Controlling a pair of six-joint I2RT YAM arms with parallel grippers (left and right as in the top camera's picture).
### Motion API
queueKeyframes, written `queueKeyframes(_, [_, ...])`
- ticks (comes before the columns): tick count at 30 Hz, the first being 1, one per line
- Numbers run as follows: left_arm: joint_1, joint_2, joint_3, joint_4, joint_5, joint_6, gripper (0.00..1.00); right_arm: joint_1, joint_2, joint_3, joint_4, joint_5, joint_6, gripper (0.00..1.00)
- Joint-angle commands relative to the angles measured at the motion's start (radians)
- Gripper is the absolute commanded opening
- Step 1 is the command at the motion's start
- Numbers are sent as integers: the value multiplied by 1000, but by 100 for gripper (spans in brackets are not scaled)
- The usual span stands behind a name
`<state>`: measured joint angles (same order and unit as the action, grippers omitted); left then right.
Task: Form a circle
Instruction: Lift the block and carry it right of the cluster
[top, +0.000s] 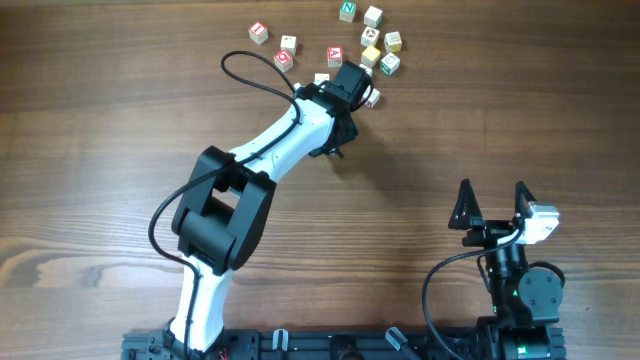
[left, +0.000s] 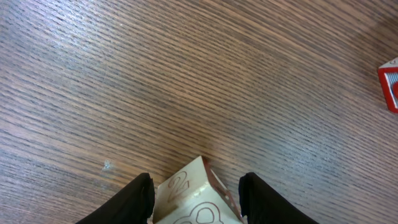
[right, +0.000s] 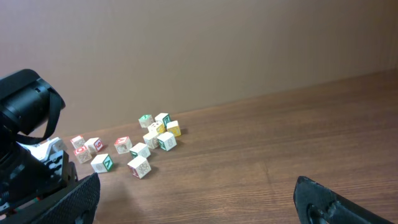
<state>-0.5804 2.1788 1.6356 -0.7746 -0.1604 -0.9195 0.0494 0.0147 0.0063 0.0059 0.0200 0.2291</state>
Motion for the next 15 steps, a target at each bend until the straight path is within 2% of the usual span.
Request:
queueKeyframes(1, [16,16,0,-4,-13,-9,48,-6,-7,-1,3,8,-17,100])
queueKeyframes(3, [18,16,0,-6,-13,-9,47,-6,-7,-1,3,8,-18,100])
queueKeyframes(7, [18,16,0,-26,-13,-9,39,-6,-7,-1,3,8,-18,100])
queueKeyframes(9, [18,16,0,-33,-11,-9,39,-6,-7,-1,3,8,-18,100])
queueKeyframes(12, [18,16,0,-42,-5,-9,46,-6,-7,-1,3,8,-17,100])
queueKeyframes(15, [18,16,0,-49,-5,-9,60,-6,-7,-1,3,8,-18,100])
